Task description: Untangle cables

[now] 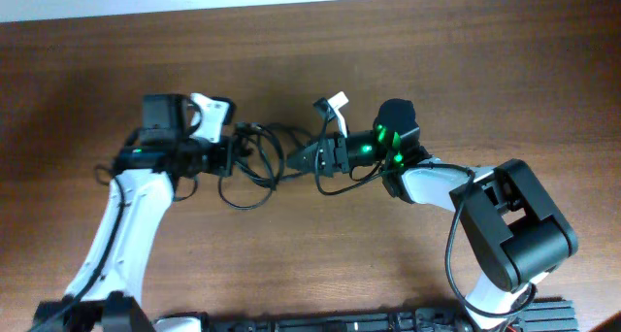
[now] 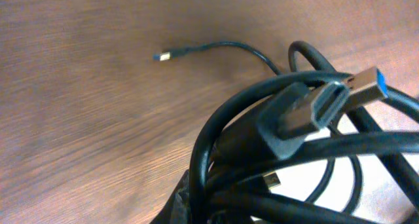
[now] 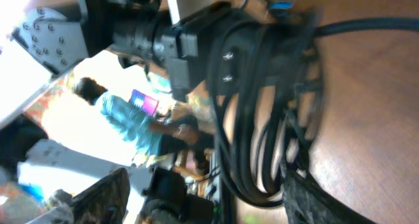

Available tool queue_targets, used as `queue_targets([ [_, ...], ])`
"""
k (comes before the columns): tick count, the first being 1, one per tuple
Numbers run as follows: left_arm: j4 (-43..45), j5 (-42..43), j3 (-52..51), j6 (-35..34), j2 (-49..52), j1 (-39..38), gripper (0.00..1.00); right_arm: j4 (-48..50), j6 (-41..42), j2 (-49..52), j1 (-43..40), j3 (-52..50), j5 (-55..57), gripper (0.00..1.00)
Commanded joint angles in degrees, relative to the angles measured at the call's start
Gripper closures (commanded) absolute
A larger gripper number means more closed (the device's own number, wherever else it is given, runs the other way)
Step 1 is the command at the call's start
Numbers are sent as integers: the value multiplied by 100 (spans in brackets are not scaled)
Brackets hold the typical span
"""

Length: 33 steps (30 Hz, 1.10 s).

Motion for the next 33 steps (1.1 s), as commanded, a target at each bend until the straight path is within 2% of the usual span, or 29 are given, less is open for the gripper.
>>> queue_targets([
  [1,-280,26,70,-625,-382,686,100,0,-920,-48,24,70,726,6],
  [3,-566,901,70,-654,-382,1027,100,-420,-2218,-48,-81,72,1198,4],
  [5,-627,1502,70,-654,-382,1143,100,-1344,-2811,-50,-393,72,2116,4],
  [6,-634,1644,70,-654,-382,1150,100,-1762,-2835,-50,-625,72,2483,2],
  [8,-671,1919,70,-643,-380,1145,100,-1803,-3075,-50,-802,72,2310,1],
  [9,-697,2188,68,-424,-380,1145,100,-1801,-3311,-50,-754,72,2319,1],
  [11,-975,2461,68,28,-380,1145,100,-1668,-3322,-50,-437,72,2332,4],
  [12,-1084,2492,68,46,-380,1145,100,-1626,-3329,-50,-127,72,2472,9],
  [13,-1134,2581,68,46,-380,1145,100,-1639,-3449,-48,144,72,2793,18],
  [14,-1143,2614,68,22,-380,1145,100,-1777,-3449,-48,348,72,3346,18],
  [15,-1137,2608,68,-151,-380,1145,100,-1873,-3451,-48,407,72,3644,16],
  [16,-1097,2522,68,-625,-380,1163,100,-1989,-3460,-50,323,72,3759,16],
  [18,-1054,2267,68,-1292,-380,1165,100,-2334,-3464,-81,-90,72,3733,7],
  [19,-1058,1851,68,-1777,-380,1163,100,-2614,-3467,-157,-302,72,3630,5],
  [20,-1056,1130,68,-2717,-380,1163,100,-3003,-3471,-363,-619,72,3259,1],
  [21,-1051,866,68,-3344,-380,1163,100,-3222,-3473,-584,-802,72,2983,1],
  [23,-940,872,68,-3928,-380,1163,100,-3624,-3707,-944,-870,72,2883,1],
  [25,-940,892,68,-4103,-380,1163,100,-4433,-4105,-1368,-866,72,3049,2],
  [26,-940,918,68,-4011,-380,1161,100,-4599,-4308,-1408,-866,72,3058,2],
  [27,-907,1338,68,-3504,-380,1161,100,-4636,-4671,-1390,-863,70,3060,2],
  [29,-800,3042,68,-1875,-380,1161,100,-4389,-5016,-1390,-717,70,3123,1],
  [30,-817,3462,68,-1276,-380,1161,100,-4212,-5014,-1390,-619,70,3123,2],
  [32,-817,4013,68,-793,-380,1145,100,-3952,-5014,-1388,-232,70,3123,4],
  [33,-820,4092,68,-796,-380,1104,100,-3853,-5014,-1370,170,70,3473,7],
])
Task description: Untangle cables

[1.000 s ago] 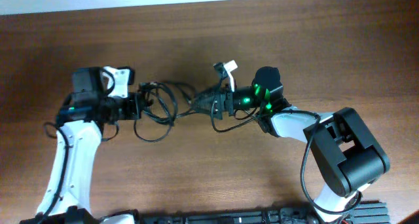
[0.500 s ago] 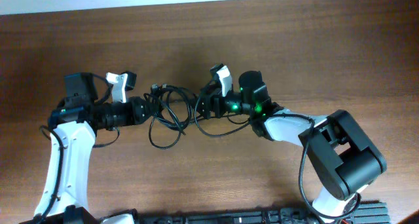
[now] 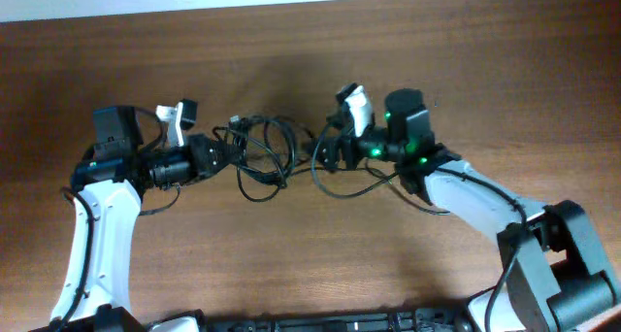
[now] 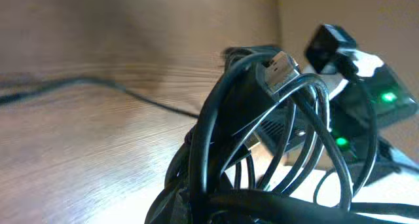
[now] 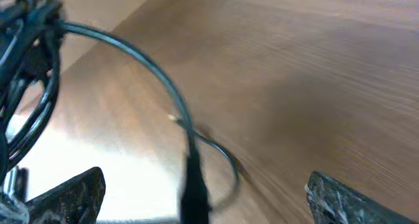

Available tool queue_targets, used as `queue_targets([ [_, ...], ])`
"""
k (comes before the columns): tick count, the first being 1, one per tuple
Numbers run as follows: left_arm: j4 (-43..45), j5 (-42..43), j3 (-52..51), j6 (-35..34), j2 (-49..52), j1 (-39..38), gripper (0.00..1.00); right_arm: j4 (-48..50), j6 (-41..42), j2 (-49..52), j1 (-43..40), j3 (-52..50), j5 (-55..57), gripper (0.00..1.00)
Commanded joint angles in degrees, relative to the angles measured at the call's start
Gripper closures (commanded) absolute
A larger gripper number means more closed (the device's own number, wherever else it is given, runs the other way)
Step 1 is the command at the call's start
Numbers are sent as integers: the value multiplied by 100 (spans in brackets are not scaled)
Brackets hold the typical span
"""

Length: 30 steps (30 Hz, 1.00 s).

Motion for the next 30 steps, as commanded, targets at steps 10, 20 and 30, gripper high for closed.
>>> queue_targets([
  [10,37,-2236,66,-2041,-107,-136,100,-796,981,-625,-494,-11,-160,2],
  [20,186,-2841,66,-3276,-107,-409,100,-437,1082,-778,1880,-11,2103,46],
  [30,269,-3571,66,-3235,-107,-555,100,-531,1088,-474,1672,-11,1408,96],
])
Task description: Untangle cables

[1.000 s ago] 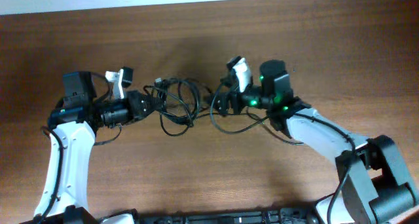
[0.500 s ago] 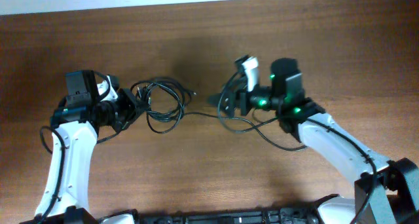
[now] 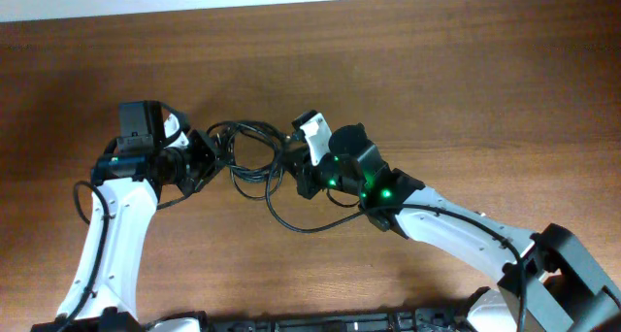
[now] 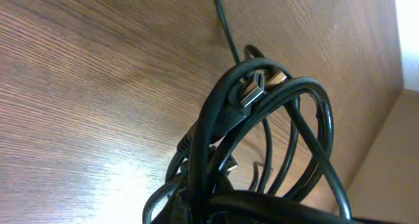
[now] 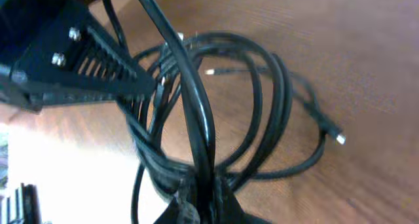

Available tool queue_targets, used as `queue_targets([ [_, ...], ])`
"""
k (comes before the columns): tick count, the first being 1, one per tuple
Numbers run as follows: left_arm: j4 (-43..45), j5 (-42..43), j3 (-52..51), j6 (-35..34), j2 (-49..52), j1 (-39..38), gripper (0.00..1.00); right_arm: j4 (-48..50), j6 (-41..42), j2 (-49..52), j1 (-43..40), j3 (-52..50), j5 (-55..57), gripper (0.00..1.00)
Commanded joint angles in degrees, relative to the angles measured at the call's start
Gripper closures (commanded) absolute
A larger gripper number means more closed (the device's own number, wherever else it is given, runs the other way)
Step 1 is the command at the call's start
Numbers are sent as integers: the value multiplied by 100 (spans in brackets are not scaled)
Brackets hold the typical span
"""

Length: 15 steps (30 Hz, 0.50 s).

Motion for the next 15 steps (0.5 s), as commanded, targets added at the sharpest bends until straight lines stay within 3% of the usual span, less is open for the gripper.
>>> queue_targets([
  [1,114,-599,66,-17,-96,195,100,-151,-44,-42,-293,-15,-1272,96],
  [3,127,-640,66,-20,-96,433,100,-155,-42,-42,-636,-15,-2162,96],
  [6,125,-675,66,-17,-96,551,100,-282,109,-39,-1266,-15,-2218,96],
  [8,129,-455,66,-17,-96,551,100,-544,111,-39,-1499,-15,-1746,96],
  [10,151,-247,66,15,-96,551,100,-1239,844,-39,-1513,-15,-234,96],
  [11,151,-223,66,223,-96,551,100,-1355,1141,-39,-1513,-15,-116,92],
  [12,146,-192,66,317,-96,546,100,-1176,1130,-39,-1499,-15,-848,70],
  [14,166,-72,66,313,-96,544,100,-796,789,-39,-1333,-15,-1880,50],
  [15,170,-76,66,313,-96,516,100,-649,599,-39,-1161,-15,-1886,46],
])
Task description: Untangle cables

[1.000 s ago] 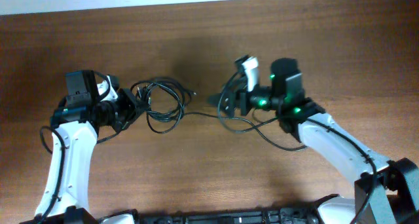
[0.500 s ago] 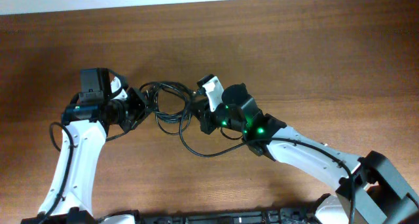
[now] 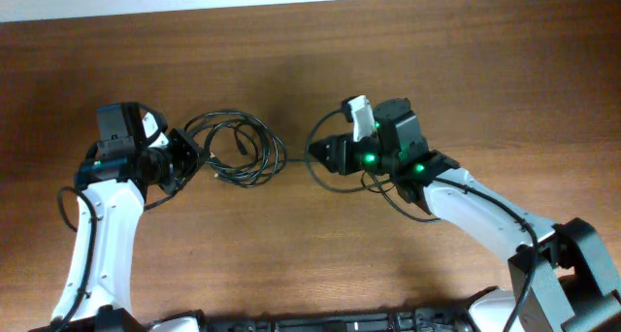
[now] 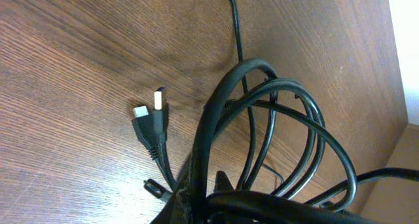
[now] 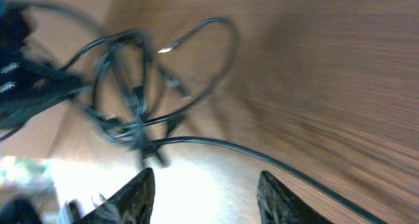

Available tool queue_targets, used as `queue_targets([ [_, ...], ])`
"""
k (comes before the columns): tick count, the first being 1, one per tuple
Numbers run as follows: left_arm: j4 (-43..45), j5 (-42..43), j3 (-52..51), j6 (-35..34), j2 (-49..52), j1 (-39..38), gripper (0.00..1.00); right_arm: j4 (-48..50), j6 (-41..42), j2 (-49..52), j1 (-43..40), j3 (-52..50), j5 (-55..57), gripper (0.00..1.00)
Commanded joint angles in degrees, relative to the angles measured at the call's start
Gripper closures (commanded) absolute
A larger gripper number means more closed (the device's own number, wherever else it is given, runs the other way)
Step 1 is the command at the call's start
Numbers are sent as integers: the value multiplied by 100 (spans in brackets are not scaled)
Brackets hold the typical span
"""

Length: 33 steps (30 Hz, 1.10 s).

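Note:
A bundle of black cables (image 3: pixel 233 149) lies in loops on the wooden table left of centre. My left gripper (image 3: pixel 182 159) is shut on the bundle's left side. In the left wrist view the loops (image 4: pixel 262 119) rise from the shut jaws (image 4: pixel 208 192), and two plug ends (image 4: pixel 152 116) lie on the wood beside them. My right gripper (image 3: pixel 328 154) stands open to the right of the bundle, apart from it. Its fingertips (image 5: pixel 141 191) are spread with nothing between them. A thin cable (image 5: pixel 216 144) runs across ahead of them from the blurred bundle (image 5: pixel 124 86).
The brown table (image 3: pixel 437 60) ends at a pale strip along the far edge. A dark rail (image 3: pixel 340 322) runs along the near edge. The right arm's own wires loop beside its wrist (image 3: pixel 388 191).
My right gripper was shut on a cable right beside the bundle; now it is open and further right, clear of it. The bundle and my left gripper sit further left, and two plugs have come free.
First both grippers were close together at the bundle in the middle. Then they stood apart, the right one open with a thin cable before it. After that the right was shut on a cable at the bundle. Now it is open and the bundle is looser.

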Motion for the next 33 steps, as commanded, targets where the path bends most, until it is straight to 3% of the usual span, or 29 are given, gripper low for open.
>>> queue_targets([
  [1,31,195,66,133,-96,-118,100,264,-522,-33,671,-13,487,38],
  [3,33,304,66,133,-96,-291,100,225,-476,13,1119,-13,2546,38],
  [8,31,302,66,140,-96,-407,100,278,-57,350,1174,-13,3351,38],
  [12,101,774,66,463,-96,-407,100,378,-61,431,1178,-13,3259,38],
  [18,98,367,66,463,-96,-407,100,-103,-415,186,1078,-13,2667,29],
  [19,96,219,66,461,-96,-407,100,-330,-588,-118,1023,-13,2354,31],
  [21,96,118,66,459,-96,-407,100,-387,-1043,-501,1029,-13,1502,48],
  [23,92,120,66,461,-96,-407,100,-313,-1703,-503,1032,-13,1010,55],
  [25,52,122,66,459,-96,-407,100,-118,-1950,-479,1034,-13,544,55],
  [26,9,122,66,461,-96,-415,100,166,-1961,-479,1034,-13,127,51],
  [31,-11,-140,55,461,-96,-1169,100,767,-2221,-9,1027,-13,354,46],
  [33,-13,-140,55,459,-96,-1453,100,791,-2221,240,1023,-13,1886,39],
])
